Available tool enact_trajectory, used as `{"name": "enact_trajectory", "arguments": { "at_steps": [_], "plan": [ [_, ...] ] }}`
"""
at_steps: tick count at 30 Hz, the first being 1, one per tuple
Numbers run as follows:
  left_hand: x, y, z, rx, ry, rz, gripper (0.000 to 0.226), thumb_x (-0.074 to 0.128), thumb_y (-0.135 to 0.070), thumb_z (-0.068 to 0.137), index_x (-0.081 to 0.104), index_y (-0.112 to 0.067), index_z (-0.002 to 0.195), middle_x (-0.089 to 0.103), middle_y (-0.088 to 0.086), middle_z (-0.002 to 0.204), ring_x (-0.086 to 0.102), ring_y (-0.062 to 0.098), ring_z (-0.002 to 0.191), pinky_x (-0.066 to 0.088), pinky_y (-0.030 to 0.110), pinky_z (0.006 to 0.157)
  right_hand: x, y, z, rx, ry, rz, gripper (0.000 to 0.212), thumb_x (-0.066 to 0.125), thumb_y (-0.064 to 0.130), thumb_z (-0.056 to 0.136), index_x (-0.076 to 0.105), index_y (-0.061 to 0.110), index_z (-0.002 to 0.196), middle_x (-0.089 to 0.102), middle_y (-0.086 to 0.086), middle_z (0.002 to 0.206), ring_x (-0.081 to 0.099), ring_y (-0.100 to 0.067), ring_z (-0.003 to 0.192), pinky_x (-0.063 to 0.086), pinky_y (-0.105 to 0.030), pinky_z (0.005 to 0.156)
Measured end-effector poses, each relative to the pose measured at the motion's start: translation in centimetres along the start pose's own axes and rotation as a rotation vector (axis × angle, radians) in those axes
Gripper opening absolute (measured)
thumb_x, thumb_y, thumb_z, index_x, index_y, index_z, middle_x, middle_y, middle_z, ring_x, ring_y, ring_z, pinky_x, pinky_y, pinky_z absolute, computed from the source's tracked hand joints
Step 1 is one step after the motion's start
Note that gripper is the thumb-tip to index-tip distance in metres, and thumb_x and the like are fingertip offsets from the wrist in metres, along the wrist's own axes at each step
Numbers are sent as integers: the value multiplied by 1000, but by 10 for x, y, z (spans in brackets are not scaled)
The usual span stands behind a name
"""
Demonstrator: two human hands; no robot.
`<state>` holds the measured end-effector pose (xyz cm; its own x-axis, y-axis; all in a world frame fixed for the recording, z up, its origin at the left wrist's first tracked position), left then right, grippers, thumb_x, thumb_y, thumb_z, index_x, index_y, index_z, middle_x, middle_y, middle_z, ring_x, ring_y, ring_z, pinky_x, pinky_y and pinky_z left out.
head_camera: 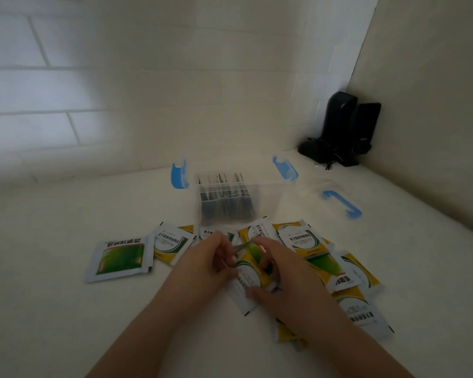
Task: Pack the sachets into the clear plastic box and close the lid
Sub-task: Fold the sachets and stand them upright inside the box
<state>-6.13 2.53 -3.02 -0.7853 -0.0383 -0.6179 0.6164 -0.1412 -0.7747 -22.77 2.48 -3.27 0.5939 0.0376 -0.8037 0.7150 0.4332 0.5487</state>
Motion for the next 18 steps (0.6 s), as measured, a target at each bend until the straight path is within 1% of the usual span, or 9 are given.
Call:
{"name": "enact_trajectory", "arguments": {
  "at_steps": [1,3,5,7,9,11,12,15,18],
  "plan": [
    [0,-1,0,39,3,-48,27,68,-12,76,49,-32,74,61,-12,74,57,1,71,46,12,62,0,1,0,14,-8,36,64,65,40,76,31,44,130,43,26,85,42,12,75,33,-5,67],
    [-1,-7,-1,163,23,-123,33,66,-4,77,51,-34,77,62,-14,81,59,-1,75,48,10,67,-3,3,-1,31,-14,146,54,60,40,81,33,46,127,46,29,79,44,21,78,36,0,66],
    [2,-13,-1,275,8,-203,34,66,-5,78,52,-35,85,60,-16,92,60,0,79,48,10,70,-9,5,1,33,-13,268,29,58,35,84,48,44,109,56,25,77,52,17,78,40,0,64],
    [4,-16,0,257,-23,-331,29,68,-24,76,50,-36,94,58,-18,96,61,2,83,50,11,71,-19,5,3,72,-98,390,7,60,27,83,57,33,85,62,12,70,59,5,65,44,-7,54],
    [7,-16,1,148,41,-478,42,68,-47,62,47,-41,98,60,-23,96,63,1,86,52,13,68,-27,1,5,148,-211,519,13,64,23,80,53,26,73,65,0,72,63,-4,66,53,-20,58],
    [13,-16,1,108,133,-513,38,70,-45,61,51,-44,94,65,-21,95,67,2,85,54,14,65,-32,-2,6,221,-201,624,16,66,23,77,52,22,70,68,-12,81,67,-21,75,57,-37,69],
    [15,-16,1,127,137,-486,29,70,-37,68,54,-44,92,67,-19,94,68,3,85,54,15,66,-35,-3,5,231,-156,621,15,66,26,76,53,21,69,69,-12,80,67,-22,74,56,-38,69],
    [12,-12,3,122,103,-453,35,62,-16,83,56,-48,91,67,-20,95,67,3,87,55,17,70,-49,-13,2,203,-29,454,18,66,42,71,60,25,72,68,4,74,63,-7,68,52,-20,64],
    [7,-5,4,41,137,-465,37,61,-14,83,59,-50,91,69,-12,98,68,4,90,55,17,71,-66,-27,-4,236,87,229,25,74,49,61,59,33,76,64,10,76,57,4,66,46,-8,57]
  ]
}}
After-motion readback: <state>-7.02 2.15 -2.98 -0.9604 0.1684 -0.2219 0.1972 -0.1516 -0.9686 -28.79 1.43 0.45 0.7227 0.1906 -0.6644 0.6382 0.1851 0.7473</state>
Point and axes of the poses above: each hand's wrist, its own z-axis towards the middle knuckle, its own x-axis out of the palm, y = z × x, the point moved 1 cm from there along z, towards the middle knuckle
